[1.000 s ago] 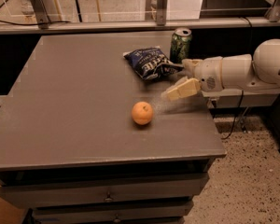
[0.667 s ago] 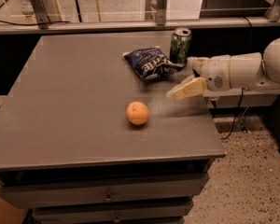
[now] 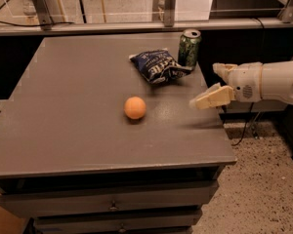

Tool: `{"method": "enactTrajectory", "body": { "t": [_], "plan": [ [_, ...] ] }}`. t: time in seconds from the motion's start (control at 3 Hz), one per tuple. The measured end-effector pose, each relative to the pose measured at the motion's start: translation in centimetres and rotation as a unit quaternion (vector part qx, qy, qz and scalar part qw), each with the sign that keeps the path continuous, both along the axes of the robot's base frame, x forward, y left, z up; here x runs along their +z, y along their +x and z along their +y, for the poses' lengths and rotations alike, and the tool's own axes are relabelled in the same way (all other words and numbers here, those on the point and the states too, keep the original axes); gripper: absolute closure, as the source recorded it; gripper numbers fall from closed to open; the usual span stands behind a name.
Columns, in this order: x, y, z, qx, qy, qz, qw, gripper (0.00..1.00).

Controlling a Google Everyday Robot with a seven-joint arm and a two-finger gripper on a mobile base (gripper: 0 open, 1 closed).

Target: Move blue chip bag near green can

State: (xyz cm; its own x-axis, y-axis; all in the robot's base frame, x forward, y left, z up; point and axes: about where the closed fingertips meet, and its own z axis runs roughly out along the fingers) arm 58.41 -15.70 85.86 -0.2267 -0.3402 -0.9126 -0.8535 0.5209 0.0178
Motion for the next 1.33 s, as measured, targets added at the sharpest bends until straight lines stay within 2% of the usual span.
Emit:
{"method": "enactTrajectory", "body": {
  "t": [0.33, 0.67, 1.0, 1.33],
  "plan": [
    [0.0, -1.4, -1.8, -0.021, 0.003, 0.001, 0.9998, 0.0],
    [0.0, -1.4, -1.8, -0.021, 0.003, 0.001, 0.9998, 0.0],
    [1.3, -1.9, -3.3, -0.022, -0.001, -0.012, 0.9997, 0.0],
    [3.5, -2.9, -5.7, -0.039, 0.002, -0.031, 0.9987, 0.0]
  ]
}}
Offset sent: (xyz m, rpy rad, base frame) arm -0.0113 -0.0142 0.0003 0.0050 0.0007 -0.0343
